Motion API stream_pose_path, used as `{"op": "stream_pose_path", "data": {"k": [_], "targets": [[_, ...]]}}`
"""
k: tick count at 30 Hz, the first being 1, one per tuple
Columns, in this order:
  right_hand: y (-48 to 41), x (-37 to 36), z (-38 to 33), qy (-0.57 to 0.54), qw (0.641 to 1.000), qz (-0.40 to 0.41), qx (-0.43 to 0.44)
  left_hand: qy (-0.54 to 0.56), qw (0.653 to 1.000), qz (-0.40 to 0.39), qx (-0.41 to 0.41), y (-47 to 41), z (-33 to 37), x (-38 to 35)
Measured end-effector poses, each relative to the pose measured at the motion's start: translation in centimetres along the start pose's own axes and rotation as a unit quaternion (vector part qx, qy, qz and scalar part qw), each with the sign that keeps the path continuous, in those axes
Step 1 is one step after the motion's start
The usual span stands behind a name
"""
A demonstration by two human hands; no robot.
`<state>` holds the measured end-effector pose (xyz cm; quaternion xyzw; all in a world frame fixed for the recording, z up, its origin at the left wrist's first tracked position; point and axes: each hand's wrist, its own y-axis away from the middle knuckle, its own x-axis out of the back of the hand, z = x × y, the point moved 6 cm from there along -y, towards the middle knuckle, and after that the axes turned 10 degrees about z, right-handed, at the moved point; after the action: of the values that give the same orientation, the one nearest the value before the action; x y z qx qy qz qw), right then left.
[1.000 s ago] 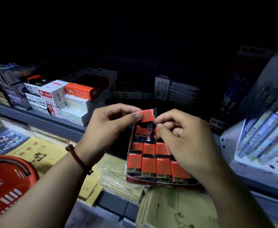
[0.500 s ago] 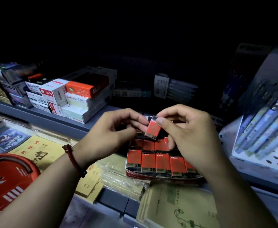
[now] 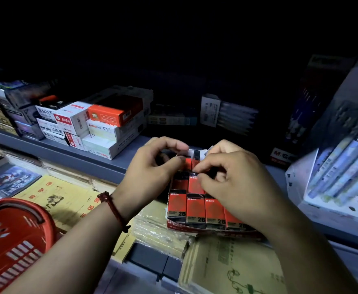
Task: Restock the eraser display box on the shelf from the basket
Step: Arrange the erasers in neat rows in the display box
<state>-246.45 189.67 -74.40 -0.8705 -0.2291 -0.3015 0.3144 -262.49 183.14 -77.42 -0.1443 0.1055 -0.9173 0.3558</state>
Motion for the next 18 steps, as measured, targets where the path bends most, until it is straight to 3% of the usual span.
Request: {"op": "stream_pose_path", "data": {"k": [9,15,18], "targets": [[-0.2,1.0,0.5,-0.048,0.995,0.086,-0.012,-0.078,0.994,-0.077,0.019,-0.2,0.6,-1.1],[-0.1,0.9,0.6,-0.059,0.994,0.089,-0.018,0.019,0.998,-0.027,0.048,-0.3,0.6,-0.1],[-0.1,0.8,0.7,-0.072,0.993,0.087,-0.016,0.072,0.992,-0.051,0.090,-0.5,0.7,1.2]]}}
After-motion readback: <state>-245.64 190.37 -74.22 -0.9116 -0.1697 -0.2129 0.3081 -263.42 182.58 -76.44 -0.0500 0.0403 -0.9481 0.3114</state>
